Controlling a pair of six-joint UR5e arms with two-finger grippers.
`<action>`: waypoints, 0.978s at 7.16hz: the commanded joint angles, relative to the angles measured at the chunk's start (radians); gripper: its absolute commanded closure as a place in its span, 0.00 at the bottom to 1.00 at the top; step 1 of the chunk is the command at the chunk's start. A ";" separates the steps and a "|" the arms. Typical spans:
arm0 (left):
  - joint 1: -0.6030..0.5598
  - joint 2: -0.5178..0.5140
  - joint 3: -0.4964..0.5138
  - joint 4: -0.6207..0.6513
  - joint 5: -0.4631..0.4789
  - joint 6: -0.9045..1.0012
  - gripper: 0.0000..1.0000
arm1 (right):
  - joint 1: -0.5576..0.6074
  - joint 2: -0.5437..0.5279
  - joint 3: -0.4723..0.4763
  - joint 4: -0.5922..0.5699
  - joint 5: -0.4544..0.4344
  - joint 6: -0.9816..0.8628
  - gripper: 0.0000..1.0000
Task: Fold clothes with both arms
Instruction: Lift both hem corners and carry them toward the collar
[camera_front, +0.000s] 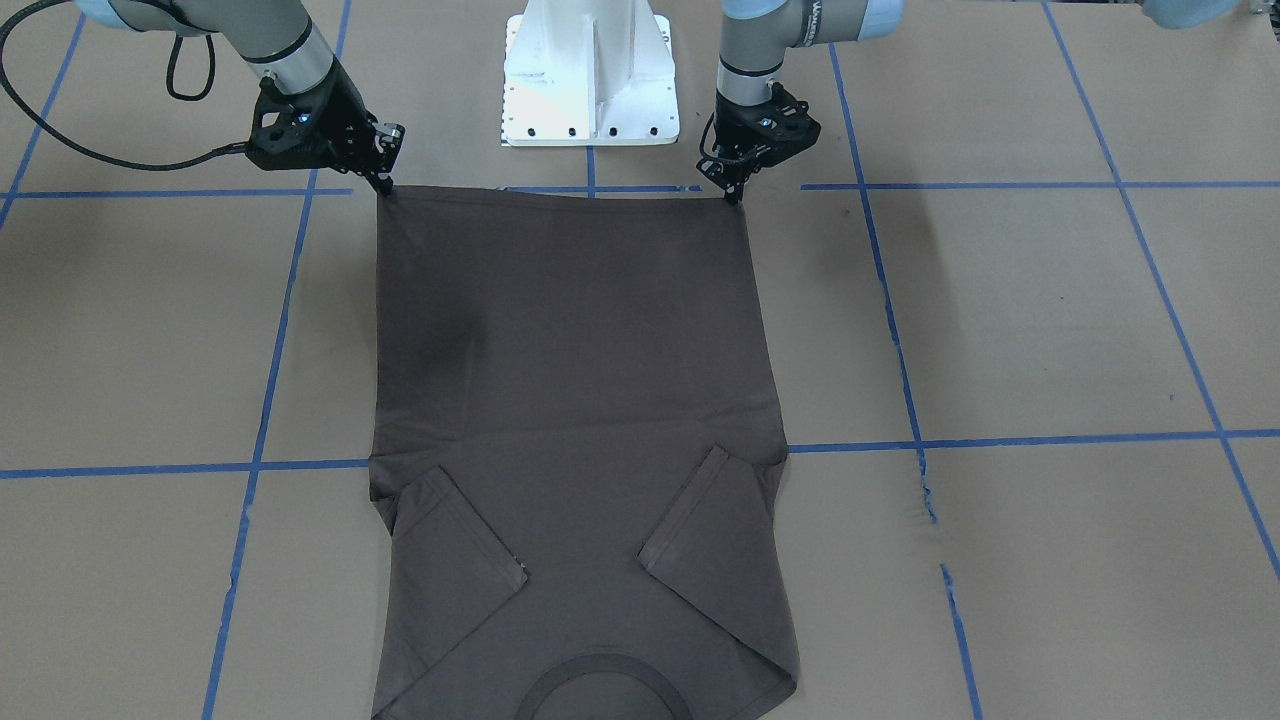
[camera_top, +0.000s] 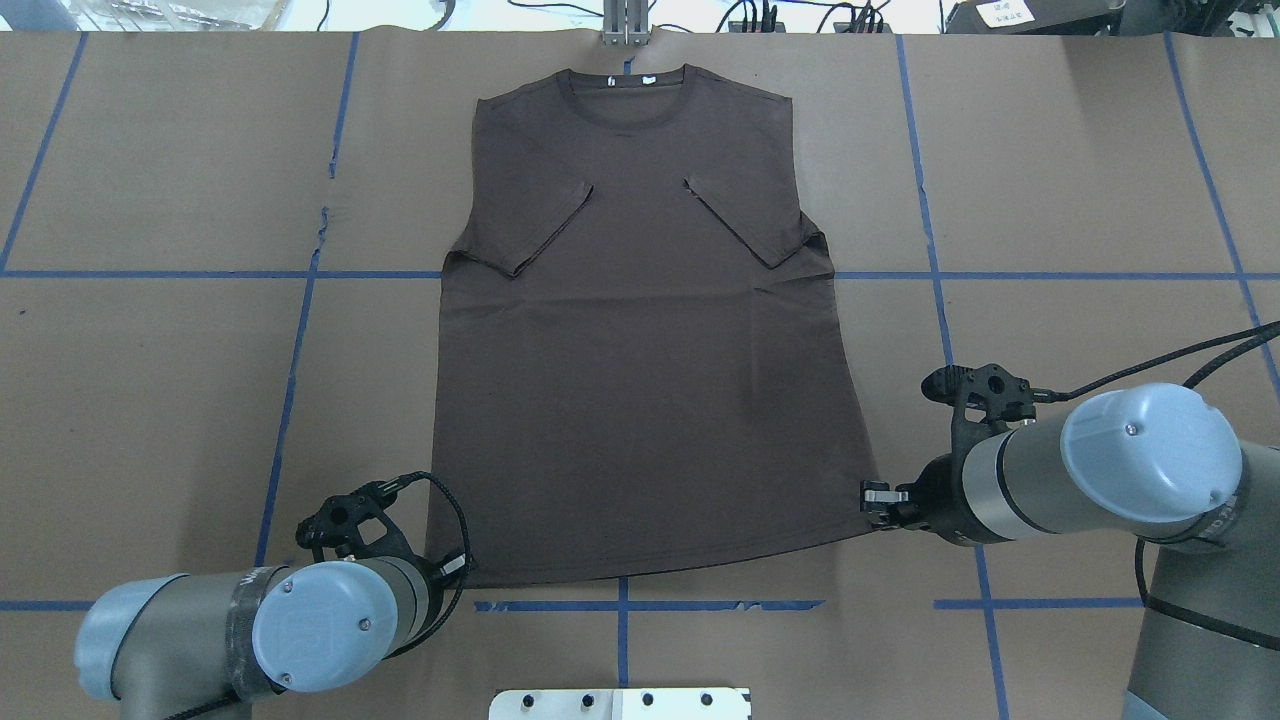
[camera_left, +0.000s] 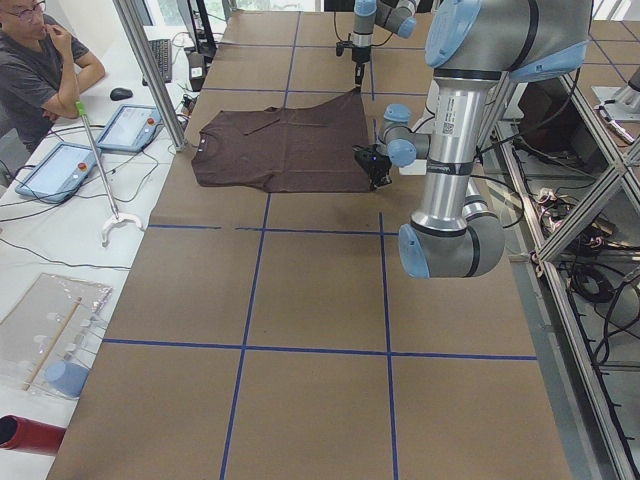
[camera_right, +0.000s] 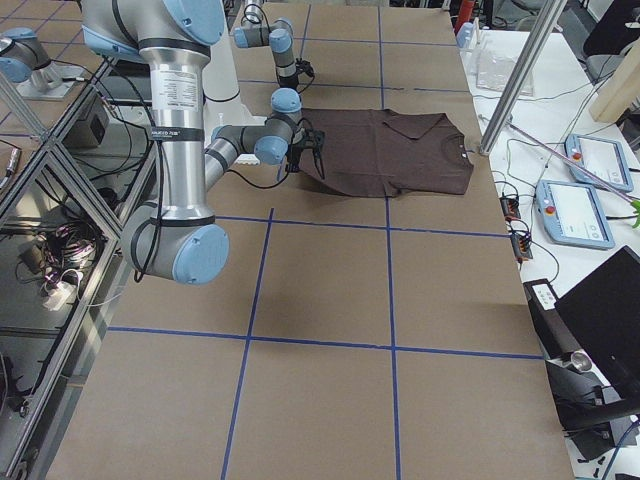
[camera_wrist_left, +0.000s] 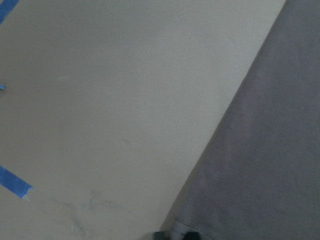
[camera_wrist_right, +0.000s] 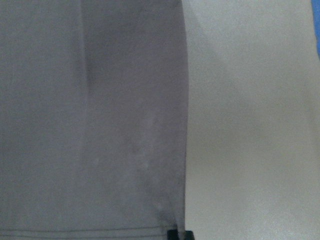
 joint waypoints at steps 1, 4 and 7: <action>-0.015 -0.002 -0.048 0.007 -0.003 0.031 1.00 | 0.003 0.000 0.002 0.000 0.019 -0.001 1.00; -0.011 0.004 -0.258 0.230 -0.049 0.098 1.00 | 0.068 -0.061 0.091 0.001 0.175 0.000 1.00; 0.085 0.000 -0.454 0.393 -0.090 0.103 1.00 | 0.054 -0.122 0.168 0.003 0.370 0.000 1.00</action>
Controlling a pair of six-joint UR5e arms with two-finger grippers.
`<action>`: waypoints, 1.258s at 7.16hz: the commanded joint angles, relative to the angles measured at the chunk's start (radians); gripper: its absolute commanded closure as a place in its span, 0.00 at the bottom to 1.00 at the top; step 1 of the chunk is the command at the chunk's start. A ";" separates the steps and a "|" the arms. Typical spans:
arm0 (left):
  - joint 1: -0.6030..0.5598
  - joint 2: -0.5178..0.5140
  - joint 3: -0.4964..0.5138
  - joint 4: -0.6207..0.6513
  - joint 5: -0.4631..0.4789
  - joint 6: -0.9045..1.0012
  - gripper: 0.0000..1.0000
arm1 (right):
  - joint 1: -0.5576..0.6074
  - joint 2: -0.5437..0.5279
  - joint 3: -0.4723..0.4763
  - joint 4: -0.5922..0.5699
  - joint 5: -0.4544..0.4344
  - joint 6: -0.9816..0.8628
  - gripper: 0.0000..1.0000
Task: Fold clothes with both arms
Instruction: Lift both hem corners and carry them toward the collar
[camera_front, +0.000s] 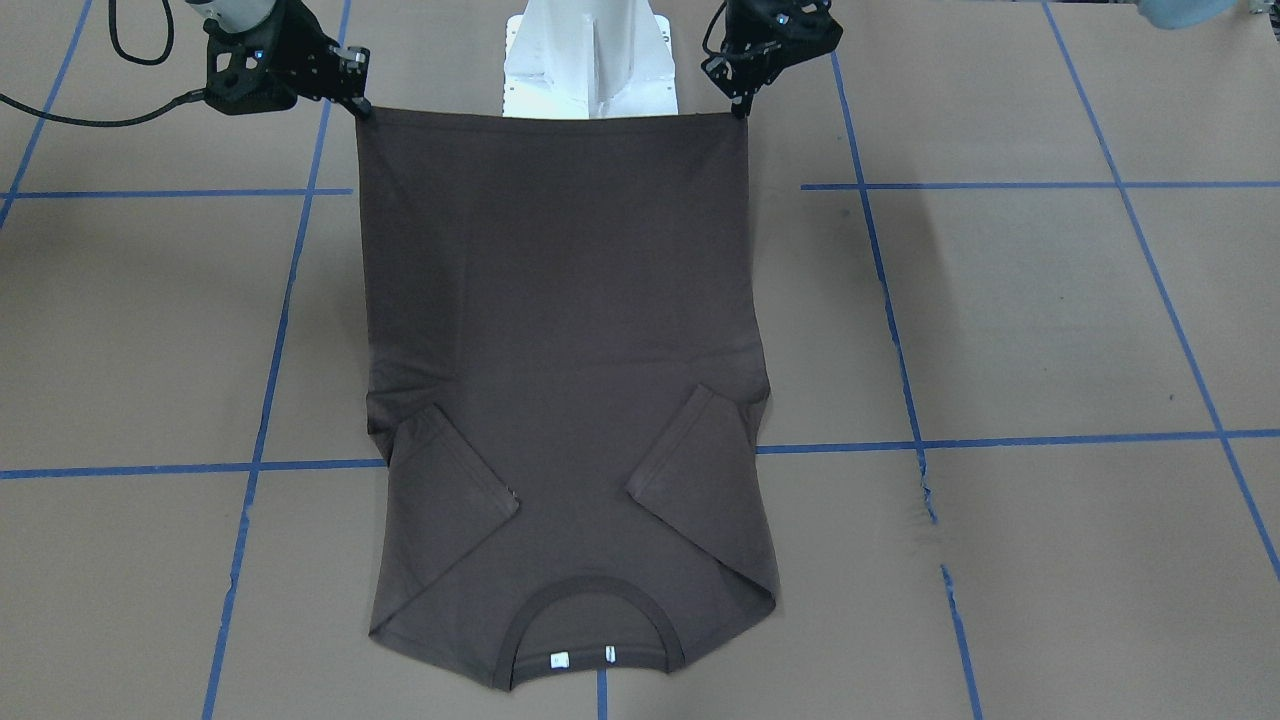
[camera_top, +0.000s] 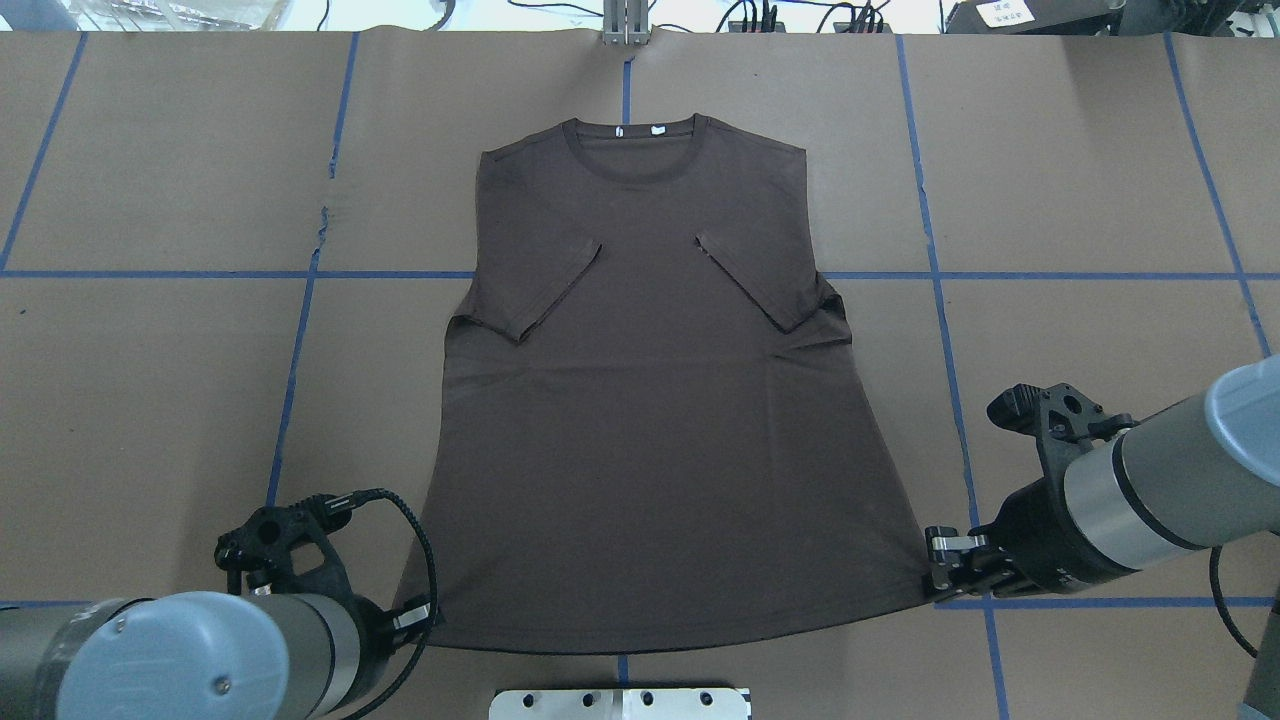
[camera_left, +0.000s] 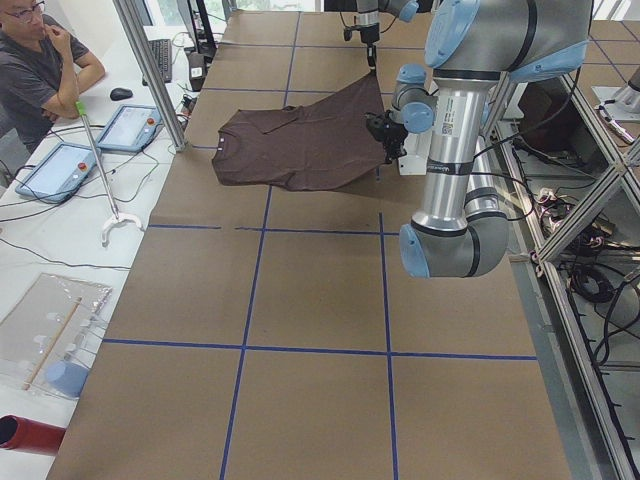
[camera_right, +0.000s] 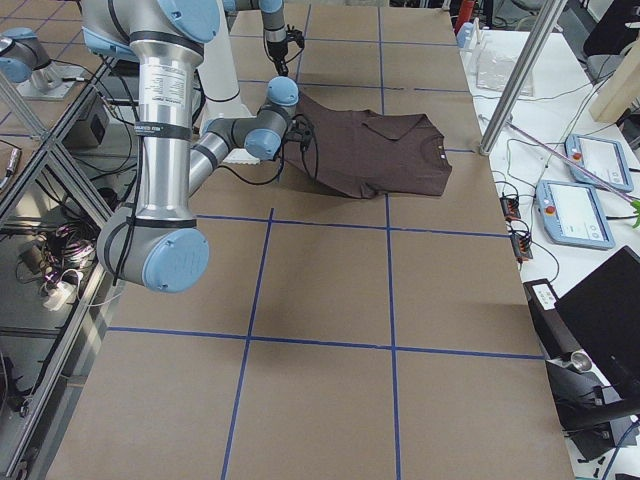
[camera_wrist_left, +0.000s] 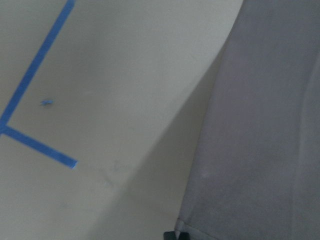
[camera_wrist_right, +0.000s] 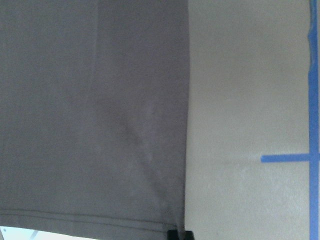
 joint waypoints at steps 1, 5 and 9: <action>0.031 -0.020 -0.100 0.067 -0.050 0.001 1.00 | -0.013 -0.003 0.010 0.002 0.054 0.000 1.00; -0.228 -0.080 0.002 0.063 -0.136 0.355 1.00 | 0.209 0.228 -0.168 0.003 0.057 -0.061 1.00; -0.552 -0.261 0.340 -0.009 -0.231 0.604 1.00 | 0.412 0.514 -0.550 0.005 0.049 -0.173 1.00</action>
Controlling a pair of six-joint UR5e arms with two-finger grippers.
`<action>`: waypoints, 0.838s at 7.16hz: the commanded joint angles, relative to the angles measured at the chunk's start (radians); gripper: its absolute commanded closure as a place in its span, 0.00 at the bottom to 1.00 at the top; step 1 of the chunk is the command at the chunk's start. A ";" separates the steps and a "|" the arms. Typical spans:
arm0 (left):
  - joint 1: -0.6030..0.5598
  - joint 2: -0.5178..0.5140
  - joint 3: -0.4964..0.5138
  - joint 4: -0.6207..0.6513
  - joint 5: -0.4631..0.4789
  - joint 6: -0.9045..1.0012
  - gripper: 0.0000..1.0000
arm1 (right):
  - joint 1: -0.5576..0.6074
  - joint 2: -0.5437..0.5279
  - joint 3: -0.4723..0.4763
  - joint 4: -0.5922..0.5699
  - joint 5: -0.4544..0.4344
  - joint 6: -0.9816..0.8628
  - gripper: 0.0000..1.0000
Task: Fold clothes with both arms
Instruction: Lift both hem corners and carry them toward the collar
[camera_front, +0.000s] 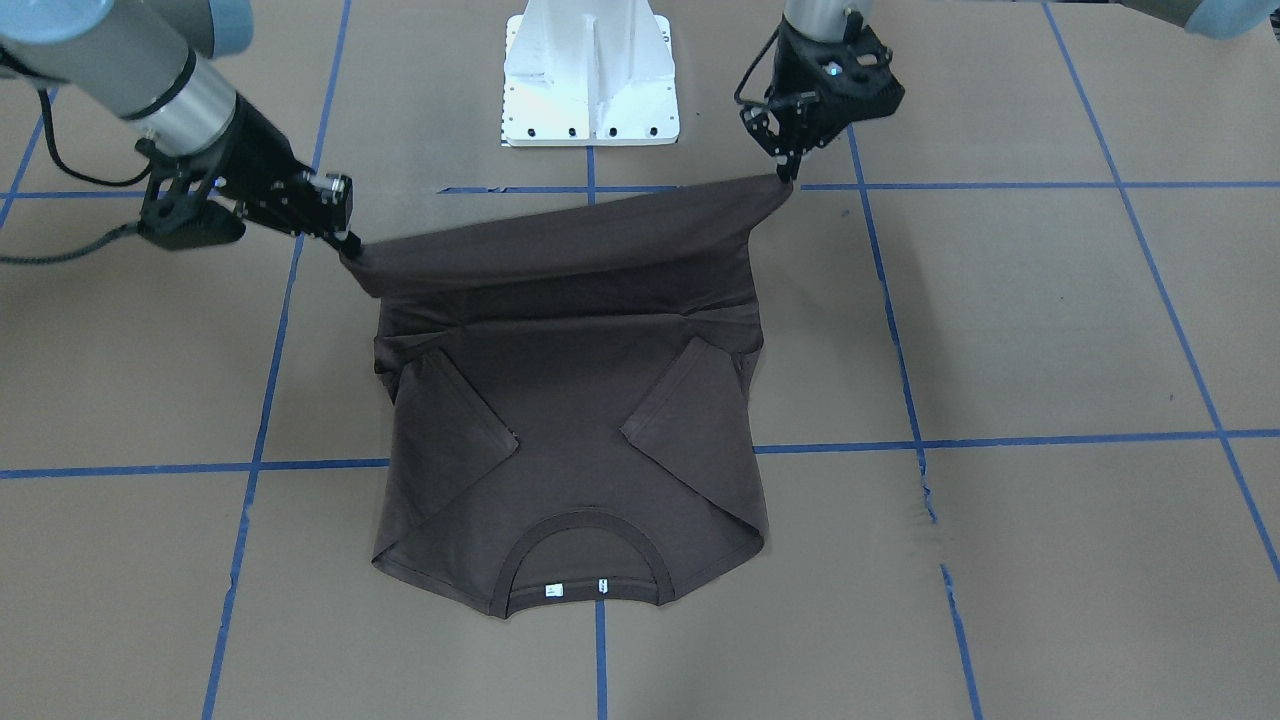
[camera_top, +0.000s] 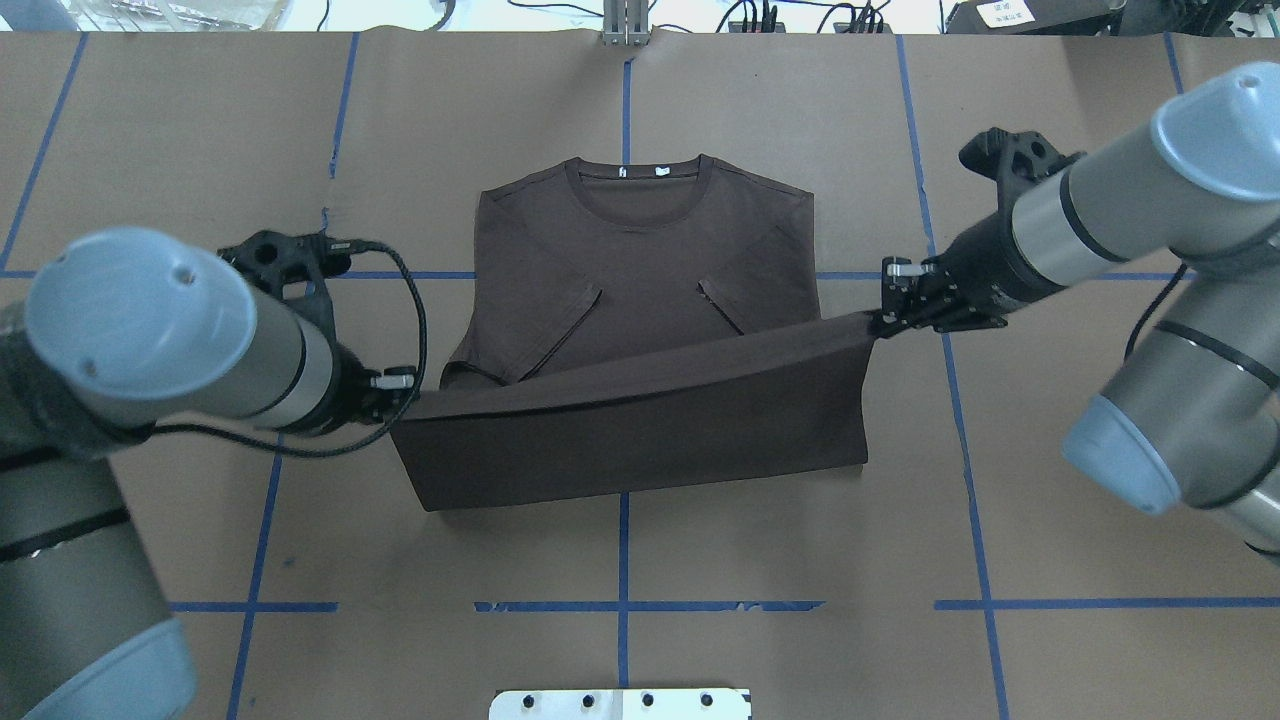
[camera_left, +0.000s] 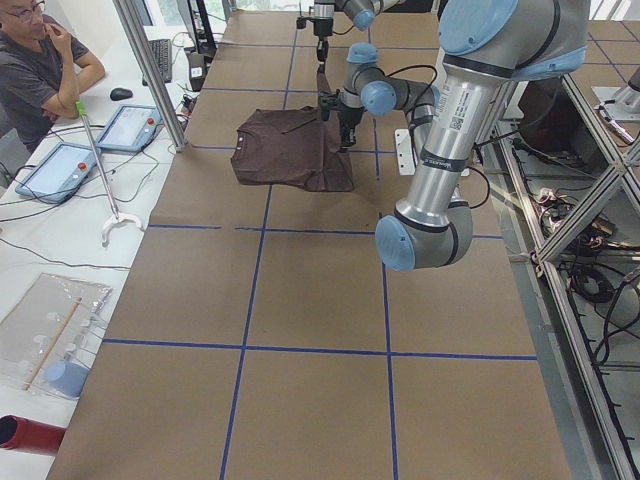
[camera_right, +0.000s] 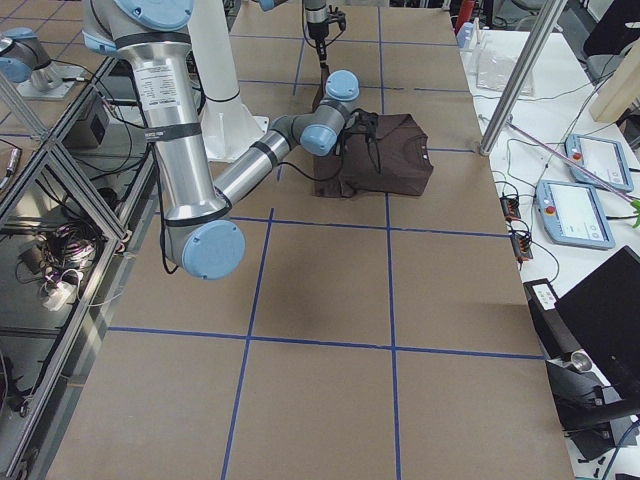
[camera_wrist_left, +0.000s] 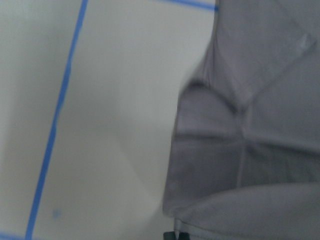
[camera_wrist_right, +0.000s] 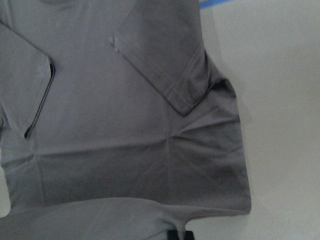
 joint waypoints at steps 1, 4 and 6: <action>-0.158 -0.125 0.284 -0.132 -0.042 0.071 1.00 | 0.059 0.186 -0.275 0.008 -0.007 -0.014 1.00; -0.255 -0.228 0.621 -0.364 -0.046 0.113 1.00 | 0.108 0.260 -0.415 0.009 -0.007 -0.093 1.00; -0.255 -0.294 0.747 -0.444 -0.046 0.112 1.00 | 0.114 0.354 -0.579 0.052 -0.010 -0.121 1.00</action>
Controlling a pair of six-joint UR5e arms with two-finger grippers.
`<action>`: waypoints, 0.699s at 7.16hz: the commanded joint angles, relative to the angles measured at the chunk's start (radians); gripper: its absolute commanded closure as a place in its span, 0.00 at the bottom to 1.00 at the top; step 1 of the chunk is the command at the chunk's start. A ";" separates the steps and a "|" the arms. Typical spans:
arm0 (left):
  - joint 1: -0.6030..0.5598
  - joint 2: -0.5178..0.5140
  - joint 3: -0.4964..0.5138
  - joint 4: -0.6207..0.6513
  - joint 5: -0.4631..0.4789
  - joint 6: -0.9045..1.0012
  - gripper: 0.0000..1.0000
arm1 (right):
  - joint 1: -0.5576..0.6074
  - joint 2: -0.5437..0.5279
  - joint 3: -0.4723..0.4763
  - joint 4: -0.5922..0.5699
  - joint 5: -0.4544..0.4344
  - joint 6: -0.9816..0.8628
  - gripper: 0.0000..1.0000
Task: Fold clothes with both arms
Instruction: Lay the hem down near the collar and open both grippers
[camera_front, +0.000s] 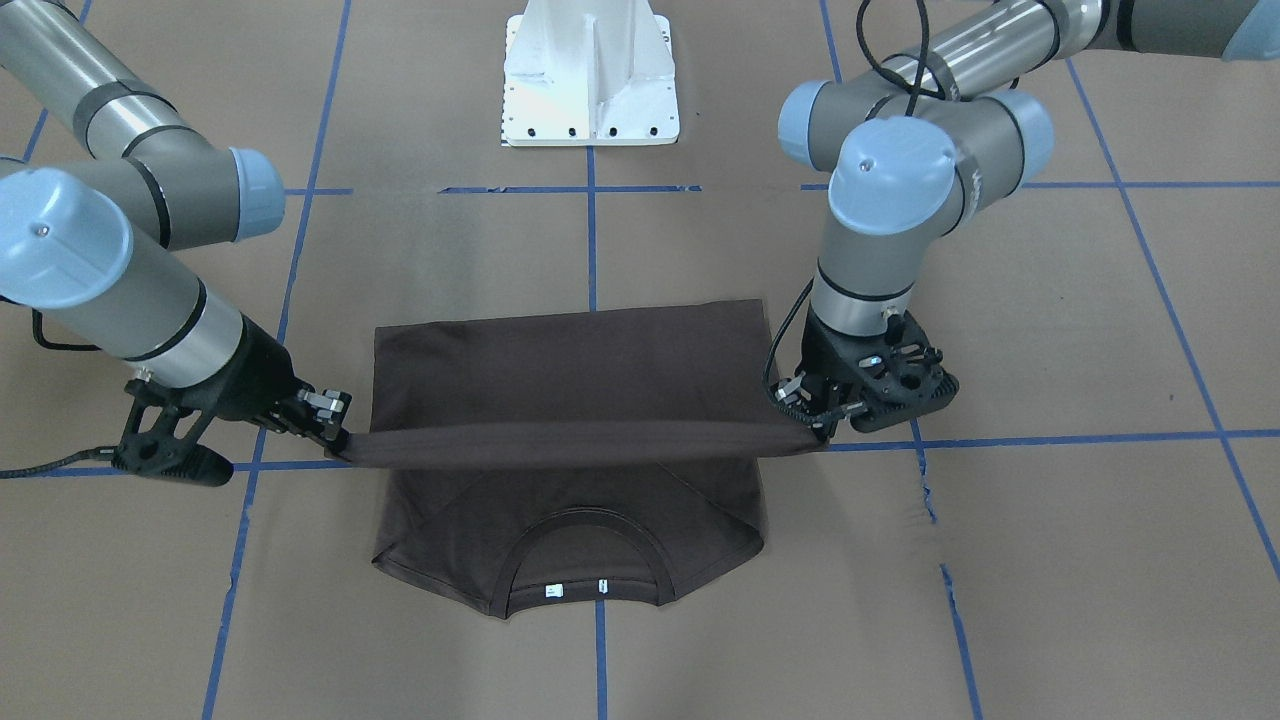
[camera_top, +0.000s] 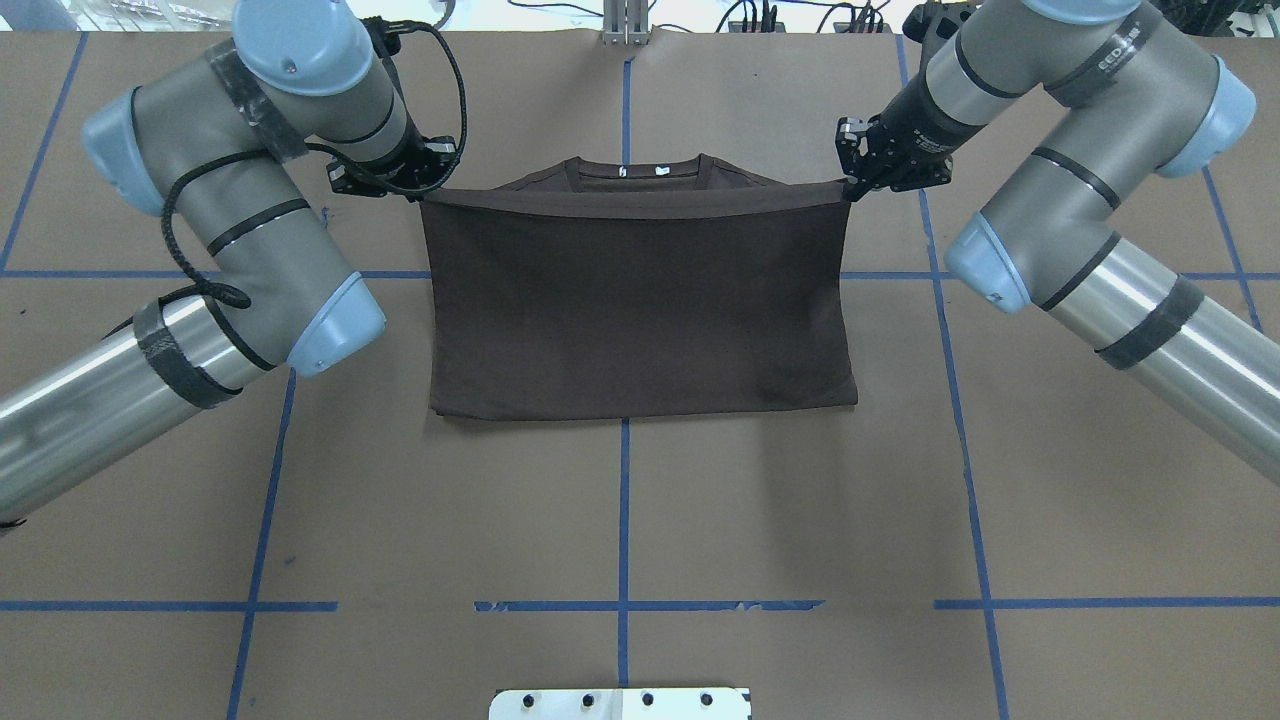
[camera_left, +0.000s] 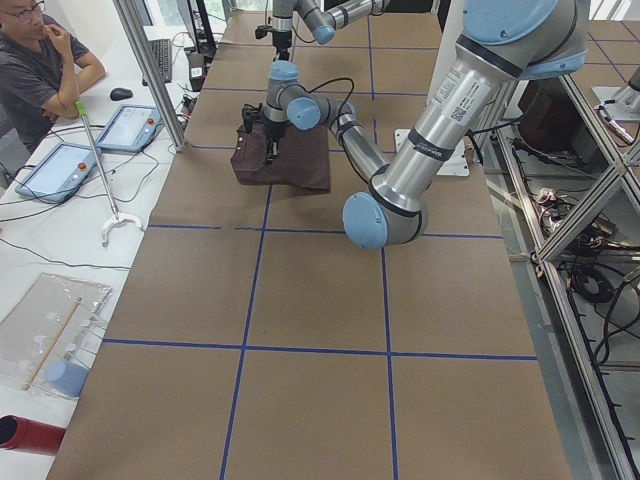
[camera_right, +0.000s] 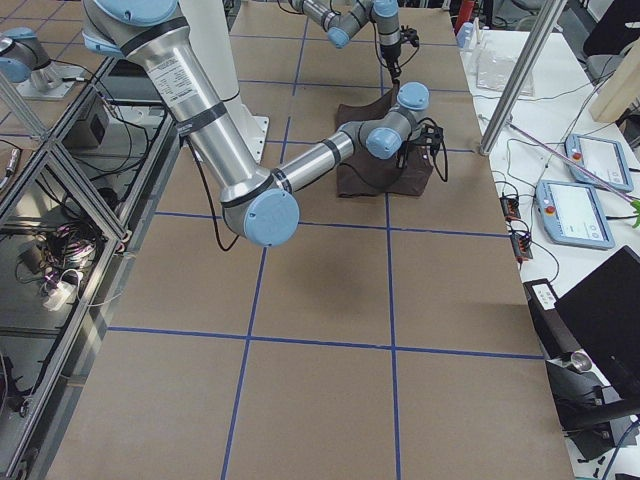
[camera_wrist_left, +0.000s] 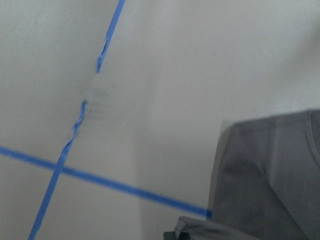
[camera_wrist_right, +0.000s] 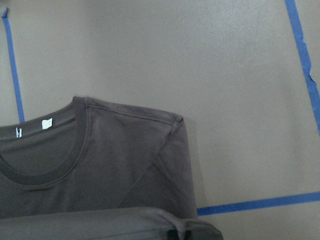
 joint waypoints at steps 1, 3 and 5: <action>-0.004 -0.045 0.153 -0.133 0.002 -0.005 1.00 | 0.005 0.113 -0.195 0.054 -0.007 -0.014 1.00; -0.011 -0.050 0.241 -0.227 0.005 -0.011 1.00 | 0.010 0.132 -0.266 0.080 -0.038 -0.019 1.00; -0.014 -0.050 0.262 -0.229 0.006 -0.008 1.00 | 0.010 0.132 -0.286 0.081 -0.048 -0.020 1.00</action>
